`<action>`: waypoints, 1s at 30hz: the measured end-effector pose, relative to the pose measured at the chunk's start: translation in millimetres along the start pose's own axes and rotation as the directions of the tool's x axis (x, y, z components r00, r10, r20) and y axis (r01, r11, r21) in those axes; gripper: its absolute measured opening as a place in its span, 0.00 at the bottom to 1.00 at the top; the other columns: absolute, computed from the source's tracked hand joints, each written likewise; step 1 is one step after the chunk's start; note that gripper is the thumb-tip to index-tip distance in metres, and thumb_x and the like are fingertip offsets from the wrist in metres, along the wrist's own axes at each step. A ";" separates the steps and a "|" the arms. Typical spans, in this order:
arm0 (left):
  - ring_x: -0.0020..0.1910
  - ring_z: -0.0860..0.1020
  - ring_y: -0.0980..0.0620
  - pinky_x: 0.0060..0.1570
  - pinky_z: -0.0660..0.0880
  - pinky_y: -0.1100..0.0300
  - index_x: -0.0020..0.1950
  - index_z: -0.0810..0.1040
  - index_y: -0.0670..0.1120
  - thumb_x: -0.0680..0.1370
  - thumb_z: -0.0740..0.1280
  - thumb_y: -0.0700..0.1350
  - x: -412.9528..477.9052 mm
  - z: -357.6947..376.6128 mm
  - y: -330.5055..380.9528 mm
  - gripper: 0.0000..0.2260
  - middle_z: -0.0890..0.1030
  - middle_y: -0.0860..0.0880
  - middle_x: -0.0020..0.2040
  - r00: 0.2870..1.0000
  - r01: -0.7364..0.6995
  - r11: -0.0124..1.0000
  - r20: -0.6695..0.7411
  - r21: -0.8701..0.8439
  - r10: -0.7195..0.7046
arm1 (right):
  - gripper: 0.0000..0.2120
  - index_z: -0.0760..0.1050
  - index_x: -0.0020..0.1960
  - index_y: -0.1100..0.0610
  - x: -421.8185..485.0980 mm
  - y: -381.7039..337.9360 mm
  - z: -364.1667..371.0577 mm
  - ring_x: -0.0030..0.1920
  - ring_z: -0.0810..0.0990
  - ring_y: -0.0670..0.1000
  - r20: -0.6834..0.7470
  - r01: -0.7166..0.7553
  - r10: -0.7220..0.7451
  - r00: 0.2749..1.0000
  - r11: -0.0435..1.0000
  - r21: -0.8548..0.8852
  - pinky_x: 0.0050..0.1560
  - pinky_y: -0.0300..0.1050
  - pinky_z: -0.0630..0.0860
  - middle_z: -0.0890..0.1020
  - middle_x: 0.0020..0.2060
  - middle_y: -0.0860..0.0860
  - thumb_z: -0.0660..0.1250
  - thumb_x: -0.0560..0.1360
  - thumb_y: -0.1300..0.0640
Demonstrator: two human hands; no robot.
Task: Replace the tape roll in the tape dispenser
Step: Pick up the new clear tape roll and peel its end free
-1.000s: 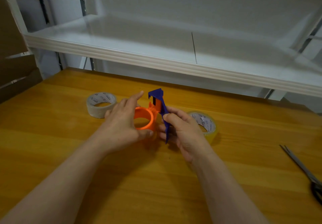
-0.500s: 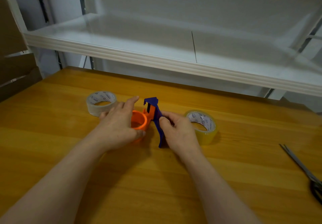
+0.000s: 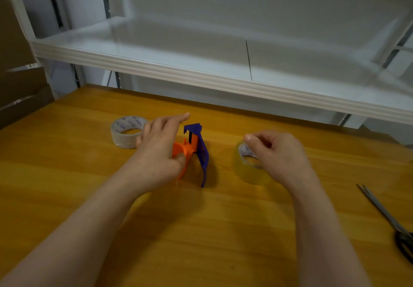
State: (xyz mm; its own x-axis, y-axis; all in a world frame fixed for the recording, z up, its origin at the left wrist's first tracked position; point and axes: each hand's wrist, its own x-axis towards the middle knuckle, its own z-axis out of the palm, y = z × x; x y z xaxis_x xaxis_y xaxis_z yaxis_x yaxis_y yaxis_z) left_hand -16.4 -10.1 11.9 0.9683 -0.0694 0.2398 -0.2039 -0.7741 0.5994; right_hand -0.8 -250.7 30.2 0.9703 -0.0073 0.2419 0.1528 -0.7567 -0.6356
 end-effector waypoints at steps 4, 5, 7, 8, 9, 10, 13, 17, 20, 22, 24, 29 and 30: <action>0.76 0.56 0.51 0.75 0.58 0.42 0.77 0.60 0.60 0.75 0.68 0.38 -1.9 0.9 2.2 0.34 0.64 0.54 0.75 0.995 -0.021 0.996 -0.101 -0.087 0.012 | 0.16 0.82 0.59 0.45 -2.2 5.6 -11.5 0.57 0.77 0.48 0.235 -0.040 0.079 0.969 0.985 -0.168 0.53 0.48 0.74 0.82 0.56 0.45 0.71 0.75 0.41; 0.76 0.57 0.51 0.74 0.60 0.41 0.76 0.62 0.59 0.74 0.68 0.38 -2.3 0.8 2.1 0.34 0.65 0.54 0.74 0.993 -0.024 0.994 -0.119 -0.108 0.011 | 0.19 0.80 0.63 0.43 -2.3 4.7 -12.2 0.64 0.73 0.52 0.273 -0.043 0.122 0.954 0.959 -0.280 0.60 0.53 0.72 0.79 0.62 0.47 0.72 0.74 0.41; 0.75 0.59 0.52 0.72 0.63 0.39 0.74 0.64 0.59 0.74 0.68 0.37 -3.0 0.5 2.4 0.32 0.67 0.56 0.72 0.990 -0.026 0.990 -0.144 -0.141 0.006 | 0.23 0.77 0.67 0.40 -3.7 2.1 -10.9 0.70 0.65 0.57 0.311 -0.037 0.208 0.927 0.878 -0.478 0.69 0.56 0.66 0.74 0.68 0.50 0.74 0.73 0.43; 0.75 0.59 0.52 0.72 0.63 0.39 0.73 0.66 0.59 0.74 0.68 0.37 -3.2 0.5 2.5 0.32 0.68 0.57 0.71 0.989 -0.028 0.988 -0.151 -0.153 0.005 | 0.23 0.76 0.67 0.40 -4.4 0.5 -9.1 0.70 0.65 0.57 0.317 -0.031 0.238 0.918 0.840 -0.541 0.69 0.56 0.65 0.74 0.68 0.50 0.74 0.74 0.45; 0.75 0.59 0.52 0.72 0.63 0.39 0.73 0.67 0.59 0.73 0.68 0.36 -3.5 0.7 2.8 0.31 0.68 0.58 0.70 0.988 -0.031 0.986 -0.156 -0.161 0.006 | 0.22 0.76 0.67 0.41 -3.8 0.5 -6.9 0.70 0.65 0.57 0.319 -0.020 0.252 0.914 0.810 -0.586 0.68 0.55 0.65 0.74 0.68 0.50 0.74 0.75 0.47; 0.74 0.60 0.52 0.72 0.63 0.39 0.72 0.67 0.59 0.73 0.68 0.36 -3.4 0.9 2.9 0.31 0.68 0.59 0.68 0.986 -0.037 0.985 -0.164 -0.168 0.010 | 0.20 0.77 0.67 0.42 -2.6 0.7 -5.3 0.69 0.66 0.57 0.317 -0.003 0.250 0.915 0.790 -0.614 0.67 0.54 0.65 0.75 0.67 0.50 0.73 0.76 0.49; 0.73 0.61 0.54 0.72 0.63 0.42 0.70 0.70 0.59 0.73 0.68 0.35 -3.6 2.0 3.4 0.29 0.68 0.62 0.64 0.980 -0.060 0.979 -0.199 -0.195 0.020 | 0.15 0.78 0.64 0.46 0.3 3.4 -1.4 0.69 0.68 0.56 0.261 0.000 0.189 0.947 0.810 -0.587 0.66 0.54 0.67 0.79 0.63 0.50 0.69 0.78 0.51; 0.70 0.64 0.57 0.70 0.66 0.48 0.64 0.73 0.61 0.75 0.68 0.35 -5.3 3.6 7.9 0.25 0.71 0.64 0.61 0.973 -0.064 0.954 -0.231 -0.292 -0.005 | 0.07 0.81 0.55 0.53 3.3 5.6 2.3 0.53 0.80 0.55 0.098 0.004 0.009 0.995 0.991 -0.131 0.53 0.52 0.74 0.84 0.49 0.50 0.70 0.78 0.53; 0.62 0.73 0.61 0.65 0.73 0.48 0.60 0.77 0.59 0.77 0.68 0.38 -6.2 7.1 10.0 0.18 0.77 0.63 0.60 0.975 -0.085 0.893 -0.223 -0.442 -0.017 | 0.04 0.82 0.53 0.53 -0.7 -5.2 10.0 0.47 0.85 0.51 0.112 -0.075 0.025 0.993 0.879 0.471 0.49 0.50 0.79 0.87 0.45 0.50 0.69 0.79 0.56; 0.53 0.77 0.63 0.60 0.76 0.48 0.58 0.79 0.59 0.77 0.68 0.46 -8.1 8.7 12.7 0.12 0.80 0.60 0.57 0.979 -0.106 0.821 -0.204 -0.561 -0.014 | 0.05 0.82 0.54 0.54 -2.5 -11.5 16.0 0.46 0.85 0.48 0.113 -0.041 -0.035 0.993 0.793 0.608 0.46 0.44 0.78 0.87 0.45 0.50 0.68 0.80 0.57; 0.48 0.80 0.62 0.52 0.78 0.56 0.56 0.80 0.58 0.79 0.68 0.49 -9.8 10.2 17.2 0.07 0.82 0.58 0.55 0.984 -0.103 0.764 -0.177 -0.637 -0.016 | 0.07 0.81 0.56 0.57 -4.2 -16.9 20.8 0.45 0.85 0.46 0.084 0.031 -0.113 0.990 0.754 0.656 0.45 0.38 0.78 0.87 0.45 0.50 0.68 0.80 0.58; 0.53 0.83 0.53 0.52 0.79 0.61 0.56 0.82 0.50 0.76 0.66 0.55 -11.1 17.0 27.9 0.15 0.86 0.50 0.52 0.996 -0.065 0.640 -0.091 -0.766 -0.008 | 0.06 0.81 0.54 0.59 -8.1 -28.7 29.1 0.44 0.84 0.46 0.048 0.126 -0.235 0.971 0.670 0.732 0.46 0.40 0.79 0.86 0.43 0.48 0.68 0.79 0.61; 0.55 0.83 0.51 0.55 0.79 0.58 0.57 0.82 0.49 0.75 0.66 0.56 -10.5 18.2 27.8 0.16 0.86 0.49 0.53 0.997 -0.065 0.626 -0.083 -0.777 0.002 | 0.05 0.81 0.54 0.58 -9.3 -30.9 31.1 0.44 0.84 0.45 0.051 0.136 -0.252 0.966 0.670 0.730 0.46 0.40 0.78 0.86 0.43 0.48 0.69 0.79 0.61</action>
State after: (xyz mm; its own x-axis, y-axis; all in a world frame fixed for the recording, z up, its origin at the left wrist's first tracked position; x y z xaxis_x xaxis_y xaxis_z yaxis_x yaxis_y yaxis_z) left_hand -29.7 -42.4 12.1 0.9528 -0.0186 0.3031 -0.3030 0.0087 0.9529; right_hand -8.7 -206.9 24.9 0.9087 0.2172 0.3566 0.3715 -0.0312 -0.9279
